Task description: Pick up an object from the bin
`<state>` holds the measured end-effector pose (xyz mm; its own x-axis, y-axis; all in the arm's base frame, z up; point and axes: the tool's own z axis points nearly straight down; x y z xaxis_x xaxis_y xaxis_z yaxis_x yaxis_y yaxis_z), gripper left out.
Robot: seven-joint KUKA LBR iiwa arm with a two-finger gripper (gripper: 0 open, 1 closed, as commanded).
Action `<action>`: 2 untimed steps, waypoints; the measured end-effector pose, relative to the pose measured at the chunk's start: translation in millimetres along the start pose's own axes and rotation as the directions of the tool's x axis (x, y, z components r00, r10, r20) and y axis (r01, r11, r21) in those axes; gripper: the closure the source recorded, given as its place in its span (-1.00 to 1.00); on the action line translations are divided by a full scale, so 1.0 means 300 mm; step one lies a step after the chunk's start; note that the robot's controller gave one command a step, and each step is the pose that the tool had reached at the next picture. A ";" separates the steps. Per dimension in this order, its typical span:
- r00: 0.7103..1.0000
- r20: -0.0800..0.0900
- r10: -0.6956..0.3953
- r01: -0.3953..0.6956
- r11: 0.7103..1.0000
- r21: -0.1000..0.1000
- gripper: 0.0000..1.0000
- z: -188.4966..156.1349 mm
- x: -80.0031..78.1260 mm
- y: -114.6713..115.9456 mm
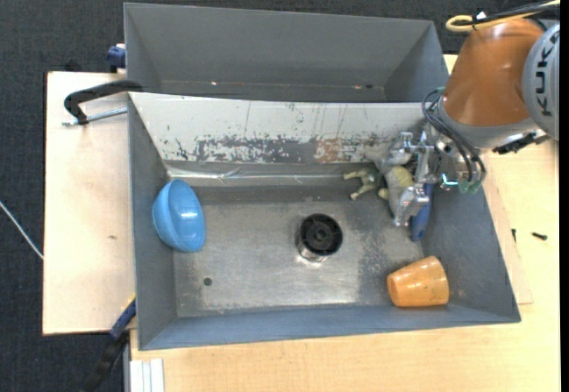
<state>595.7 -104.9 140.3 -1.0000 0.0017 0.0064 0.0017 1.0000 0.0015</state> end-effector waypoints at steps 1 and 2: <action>0.997 0.024 -0.079 0.079 0.997 0.006 -1.00 0.177 0.001 -0.107; 0.898 0.033 -0.439 0.439 0.898 -0.001 -1.00 0.198 -0.012 -0.113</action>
Offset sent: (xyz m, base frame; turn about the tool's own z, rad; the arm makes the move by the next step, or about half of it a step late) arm -0.0074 -0.0368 -0.0703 -0.0789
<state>598.8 -138.6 80.7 -0.8989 -0.4372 -0.0278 -0.4375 0.8992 0.0054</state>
